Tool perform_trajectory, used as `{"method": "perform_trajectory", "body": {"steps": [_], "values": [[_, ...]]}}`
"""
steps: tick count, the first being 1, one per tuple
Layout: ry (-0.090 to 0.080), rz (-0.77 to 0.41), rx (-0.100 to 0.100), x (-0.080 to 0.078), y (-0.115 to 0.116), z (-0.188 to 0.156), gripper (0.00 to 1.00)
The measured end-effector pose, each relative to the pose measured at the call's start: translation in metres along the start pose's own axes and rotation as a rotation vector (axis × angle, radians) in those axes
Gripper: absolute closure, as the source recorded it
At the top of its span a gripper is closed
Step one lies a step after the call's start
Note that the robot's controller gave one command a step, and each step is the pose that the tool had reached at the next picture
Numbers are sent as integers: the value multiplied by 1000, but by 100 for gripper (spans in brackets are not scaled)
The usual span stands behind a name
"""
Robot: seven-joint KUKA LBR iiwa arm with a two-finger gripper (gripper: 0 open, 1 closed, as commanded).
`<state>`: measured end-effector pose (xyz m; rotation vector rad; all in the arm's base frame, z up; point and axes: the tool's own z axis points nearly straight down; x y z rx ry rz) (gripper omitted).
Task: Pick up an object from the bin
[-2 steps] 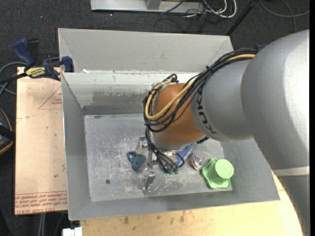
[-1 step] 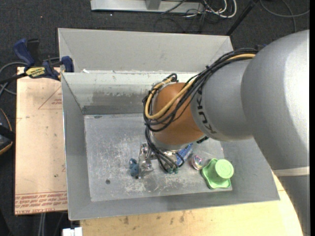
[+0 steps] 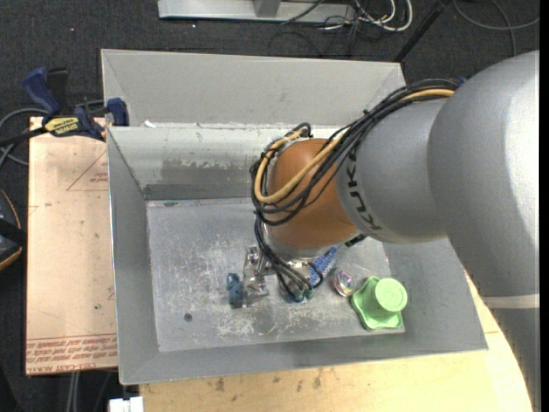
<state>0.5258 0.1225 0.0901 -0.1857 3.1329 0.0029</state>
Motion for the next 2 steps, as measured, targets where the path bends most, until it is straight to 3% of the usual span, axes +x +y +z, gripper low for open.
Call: {"method": "perform_trajectory", "body": {"steps": [1,2], "values": [[-1,2,0,-1,0,-24,100],[-5,4,0,-3,1,-77,100]]}}
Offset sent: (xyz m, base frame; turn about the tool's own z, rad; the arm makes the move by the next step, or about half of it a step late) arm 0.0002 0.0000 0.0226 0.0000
